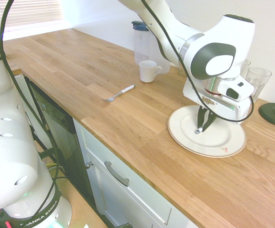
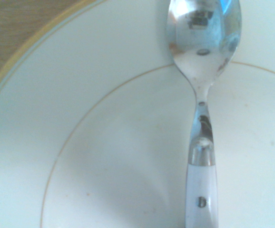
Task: Put the spoon into the plate
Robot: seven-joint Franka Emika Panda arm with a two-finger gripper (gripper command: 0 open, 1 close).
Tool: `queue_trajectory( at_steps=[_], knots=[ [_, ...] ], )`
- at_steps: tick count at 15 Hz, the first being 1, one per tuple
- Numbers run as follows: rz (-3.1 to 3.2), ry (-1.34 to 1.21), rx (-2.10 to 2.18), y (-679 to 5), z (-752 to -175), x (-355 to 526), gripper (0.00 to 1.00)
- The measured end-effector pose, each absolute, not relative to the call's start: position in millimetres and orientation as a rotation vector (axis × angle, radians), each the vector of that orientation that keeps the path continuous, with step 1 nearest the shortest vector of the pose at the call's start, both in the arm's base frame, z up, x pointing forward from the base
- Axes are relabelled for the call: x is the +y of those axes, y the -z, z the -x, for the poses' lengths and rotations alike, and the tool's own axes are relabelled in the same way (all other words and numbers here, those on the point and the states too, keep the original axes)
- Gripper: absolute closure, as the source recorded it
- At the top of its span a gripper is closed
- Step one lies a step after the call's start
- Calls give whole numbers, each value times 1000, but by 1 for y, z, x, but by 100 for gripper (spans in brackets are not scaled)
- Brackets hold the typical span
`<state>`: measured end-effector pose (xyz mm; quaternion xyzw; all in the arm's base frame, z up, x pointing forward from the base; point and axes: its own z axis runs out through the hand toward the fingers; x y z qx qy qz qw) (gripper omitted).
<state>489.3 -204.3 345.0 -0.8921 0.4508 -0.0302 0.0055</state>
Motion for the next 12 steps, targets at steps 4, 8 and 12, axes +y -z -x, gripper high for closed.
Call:
queue_trajectory(
  at_steps=[4,8,12],
  knots=[
    [2804,97,1394,-346,-493,-198,0],
    [2807,104,1404,-351,-491,-201,0],
    [2838,84,1355,-406,-481,-169,0]
  ],
)
